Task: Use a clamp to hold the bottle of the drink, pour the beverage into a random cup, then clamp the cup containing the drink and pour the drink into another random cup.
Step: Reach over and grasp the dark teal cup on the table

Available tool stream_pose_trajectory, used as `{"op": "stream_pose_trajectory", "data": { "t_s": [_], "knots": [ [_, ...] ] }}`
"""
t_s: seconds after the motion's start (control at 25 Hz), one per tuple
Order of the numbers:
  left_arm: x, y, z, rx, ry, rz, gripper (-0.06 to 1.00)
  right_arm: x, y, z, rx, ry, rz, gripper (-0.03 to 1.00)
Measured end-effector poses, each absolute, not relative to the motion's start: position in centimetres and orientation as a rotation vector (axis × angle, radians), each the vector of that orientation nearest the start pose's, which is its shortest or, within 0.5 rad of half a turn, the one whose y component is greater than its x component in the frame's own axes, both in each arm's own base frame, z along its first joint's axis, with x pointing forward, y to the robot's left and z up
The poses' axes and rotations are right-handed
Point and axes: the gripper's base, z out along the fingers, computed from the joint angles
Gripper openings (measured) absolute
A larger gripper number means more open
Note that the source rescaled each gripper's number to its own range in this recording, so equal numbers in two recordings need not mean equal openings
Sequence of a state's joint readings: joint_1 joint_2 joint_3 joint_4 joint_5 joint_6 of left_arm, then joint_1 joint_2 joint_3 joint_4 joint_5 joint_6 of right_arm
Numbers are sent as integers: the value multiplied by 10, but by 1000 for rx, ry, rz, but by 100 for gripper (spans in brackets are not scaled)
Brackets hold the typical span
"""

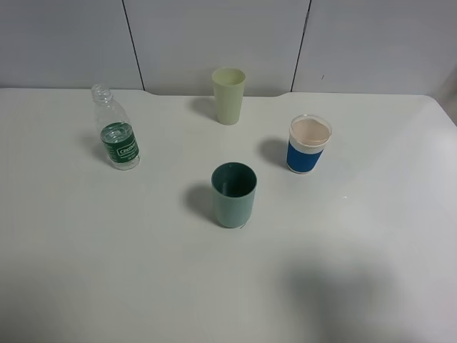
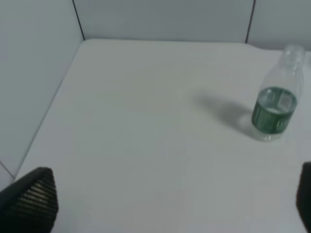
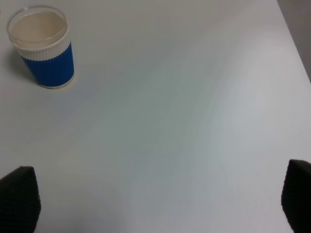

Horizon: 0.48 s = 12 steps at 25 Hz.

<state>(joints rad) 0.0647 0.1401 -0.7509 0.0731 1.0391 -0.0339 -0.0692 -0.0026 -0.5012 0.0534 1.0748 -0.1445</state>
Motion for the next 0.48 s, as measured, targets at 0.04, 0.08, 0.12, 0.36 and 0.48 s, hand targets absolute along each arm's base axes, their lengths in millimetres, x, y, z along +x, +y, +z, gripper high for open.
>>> {"op": "stream_pose_trajectory", "data": {
  "t_s": [0.04, 0.08, 0.12, 0.36, 0.48],
  "knots": [
    [-14, 5, 344, -101, 1905, 105, 100, -6, 5, 277, -80, 2053, -69, 100],
    [-17, 4, 339, -101, 1898, 104, 100, -6, 5, 277, -80, 2053, -69, 100],
    [-23, 4, 325, -101, 1891, 104, 100, -6, 5, 277, -80, 2053, -69, 100],
    [-16, 3, 297, -102, 1971, 82, 100, -6, 5, 277, -80, 2053, -69, 100],
    [-12, 2, 289, -100, 2000, 56, 100, -6, 5, 277, -80, 2053, -69, 100]
  ]
}}
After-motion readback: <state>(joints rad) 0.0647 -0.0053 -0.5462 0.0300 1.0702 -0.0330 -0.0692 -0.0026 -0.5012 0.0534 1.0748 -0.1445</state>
